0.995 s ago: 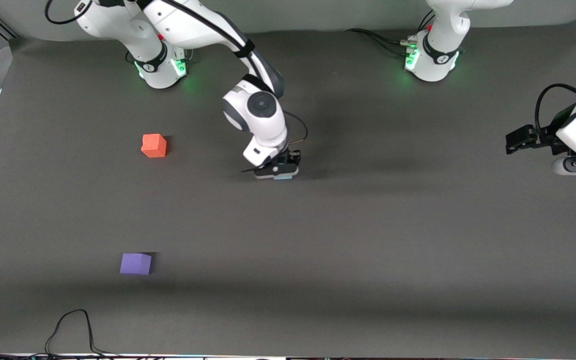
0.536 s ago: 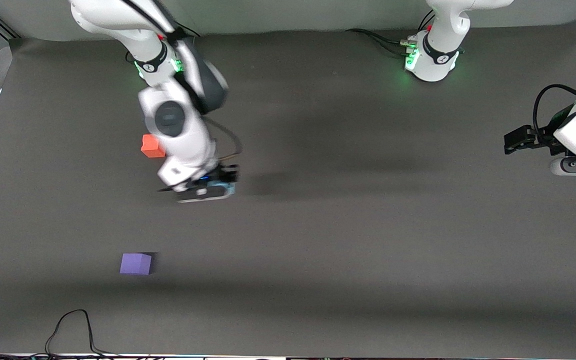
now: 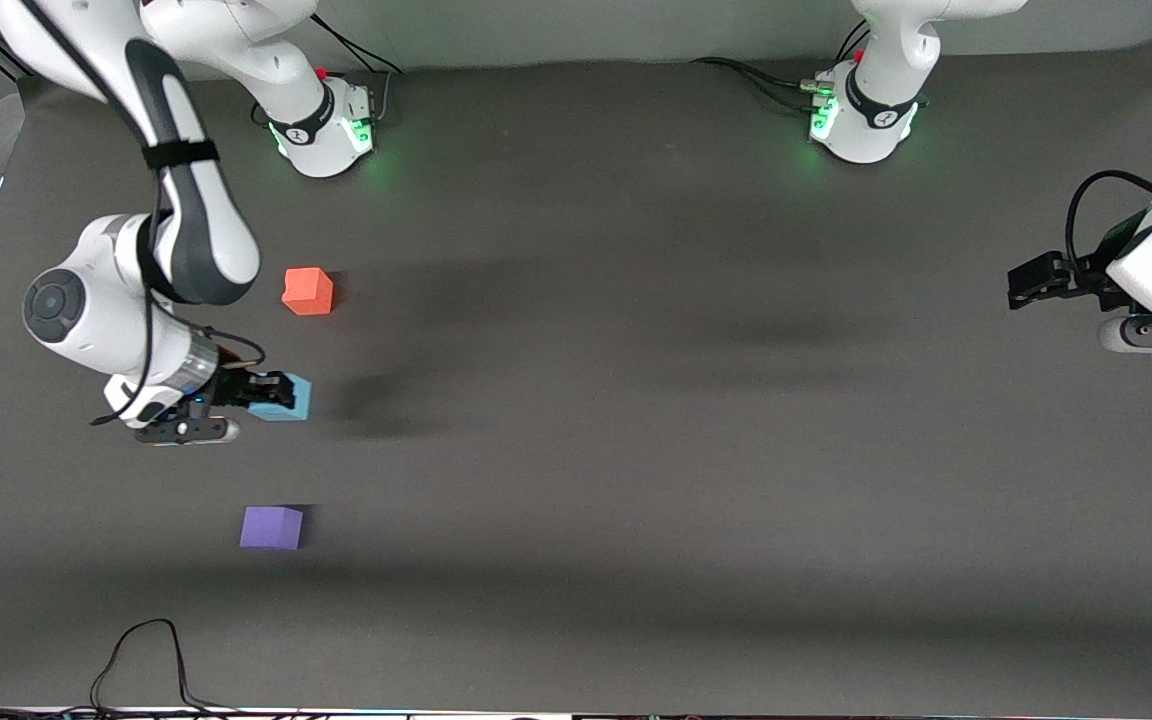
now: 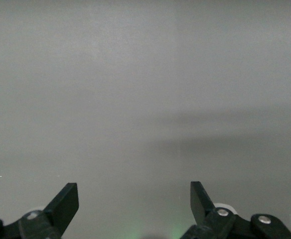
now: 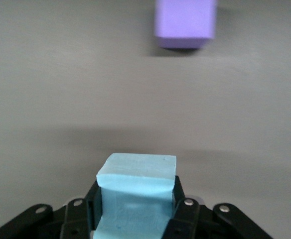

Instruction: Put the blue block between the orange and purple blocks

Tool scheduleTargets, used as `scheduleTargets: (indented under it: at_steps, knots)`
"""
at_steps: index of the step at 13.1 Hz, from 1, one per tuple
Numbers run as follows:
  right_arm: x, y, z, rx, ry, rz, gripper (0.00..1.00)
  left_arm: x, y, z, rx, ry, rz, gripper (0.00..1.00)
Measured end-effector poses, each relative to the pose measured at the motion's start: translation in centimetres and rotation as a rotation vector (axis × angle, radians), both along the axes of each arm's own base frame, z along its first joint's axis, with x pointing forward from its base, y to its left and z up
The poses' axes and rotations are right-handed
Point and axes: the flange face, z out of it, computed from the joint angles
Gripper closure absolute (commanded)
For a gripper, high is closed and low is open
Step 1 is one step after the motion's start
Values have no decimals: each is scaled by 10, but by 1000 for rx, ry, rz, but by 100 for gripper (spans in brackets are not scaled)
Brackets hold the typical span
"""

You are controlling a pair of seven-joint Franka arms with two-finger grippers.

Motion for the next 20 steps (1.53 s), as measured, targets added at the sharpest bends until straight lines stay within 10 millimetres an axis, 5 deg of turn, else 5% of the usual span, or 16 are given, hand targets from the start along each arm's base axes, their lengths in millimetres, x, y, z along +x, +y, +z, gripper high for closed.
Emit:
scheduleTargets:
  at_steps: [3,7,8,10,14,17,20]
  knots:
    - [-18,-8,-52,-43,22,12,63,0,1,-1,0,2,1,0]
    - [-19,-1,-77,-67,28,24,62,0,3,-2,0,4,5,0]
    - [-20,-2,-79,-65,32,23,58,0,3,-3,0,5,5,0]
    - [-20,-2,-82,-53,33,20,0,1,3,-4,1,7,5,0]
    - [-19,-3,-82,-29,30,-8,0,2,3,-8,1,14,6,0]
    - [-7,0,-48,6,-14,-14,0,3,3,-9,1,13,8,0]
    - [5,-10,44,101,-43,-19,0,3,3,-9,1,12,9,0]
